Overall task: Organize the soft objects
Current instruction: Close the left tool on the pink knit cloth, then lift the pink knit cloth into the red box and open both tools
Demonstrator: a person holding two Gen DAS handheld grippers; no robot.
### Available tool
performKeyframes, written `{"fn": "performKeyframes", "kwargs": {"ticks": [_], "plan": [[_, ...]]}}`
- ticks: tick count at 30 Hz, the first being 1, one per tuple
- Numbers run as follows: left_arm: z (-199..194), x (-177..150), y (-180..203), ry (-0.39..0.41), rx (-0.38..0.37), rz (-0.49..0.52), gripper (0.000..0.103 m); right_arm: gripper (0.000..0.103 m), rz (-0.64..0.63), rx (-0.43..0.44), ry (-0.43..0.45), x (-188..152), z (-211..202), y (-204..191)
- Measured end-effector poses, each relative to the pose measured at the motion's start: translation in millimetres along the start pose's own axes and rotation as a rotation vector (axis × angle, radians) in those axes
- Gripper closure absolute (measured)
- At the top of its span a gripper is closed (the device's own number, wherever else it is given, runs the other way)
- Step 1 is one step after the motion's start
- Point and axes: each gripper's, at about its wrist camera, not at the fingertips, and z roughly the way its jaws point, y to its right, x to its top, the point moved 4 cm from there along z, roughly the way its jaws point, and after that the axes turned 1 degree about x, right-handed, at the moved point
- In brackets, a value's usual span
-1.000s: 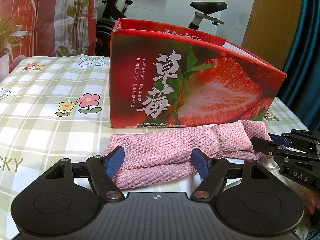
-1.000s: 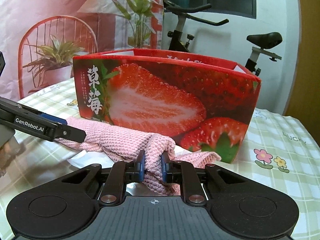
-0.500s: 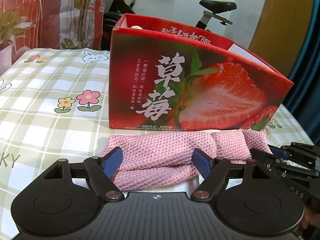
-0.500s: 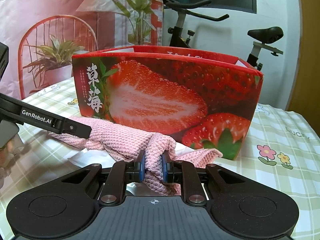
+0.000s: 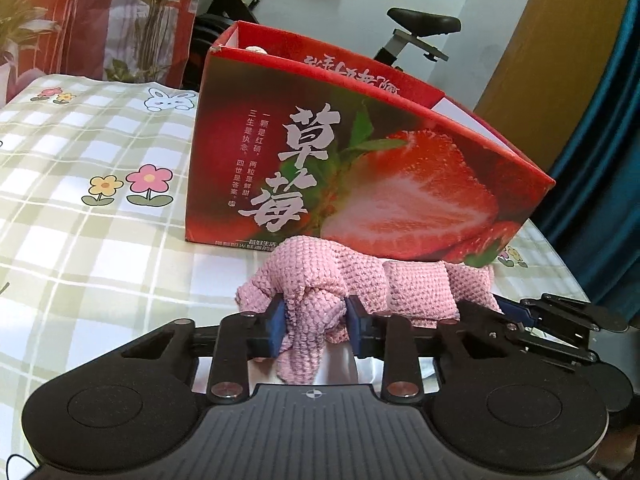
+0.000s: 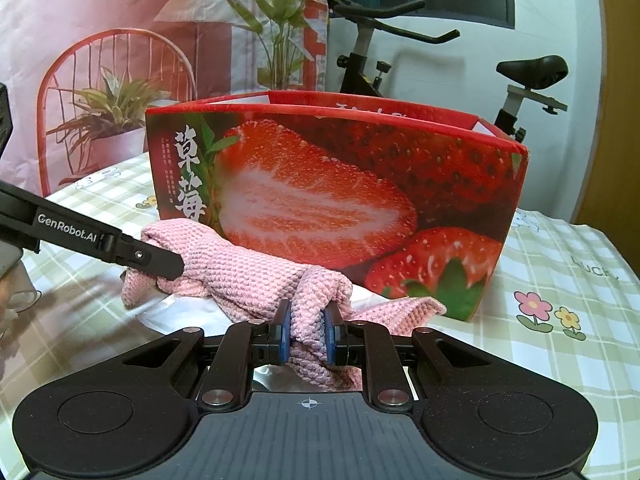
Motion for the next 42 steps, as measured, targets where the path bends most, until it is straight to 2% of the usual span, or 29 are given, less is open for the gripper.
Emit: {"fn": "performKeyframes", "kwargs": {"ticks": [7, 14, 19, 23, 28, 32, 38, 42], "plan": [[-20, 4, 3, 0.053, -0.019, 0.012, 0.077, 0.089, 0.003, 0.003, 0.044, 3, -11, -2], [-59, 22, 19, 0.165, -0.026, 0.078, 0.077, 0.090, 0.037, 0.022, 0.181, 26, -46, 0], [-91, 54, 35, 0.256, -0.039, 0.120, 0.077, 0.090, 0.023, 0.040, 0.285, 62, -77, 5], [-100, 89, 44, 0.287, -0.058, 0.127, 0.077, 0.090, 0.036, 0.046, 0.307, 105, -84, 18], [-83, 131, 42, 0.241, -0.065, 0.124, 0.077, 0.090, 0.077, 0.058, 0.262, 155, -64, 41], [-54, 154, 38, 0.190, -0.037, 0.137, 0.077, 0.090, 0.081, 0.027, 0.210, 177, -32, 57], [-8, 170, 31, 0.114, 0.014, 0.134, 0.077, 0.090, 0.147, -0.023, 0.101, 177, 23, 77], [21, 166, 24, 0.014, 0.041, 0.127, 0.077, 0.090, 0.195, -0.050, 0.004, 169, 58, 85]]}}
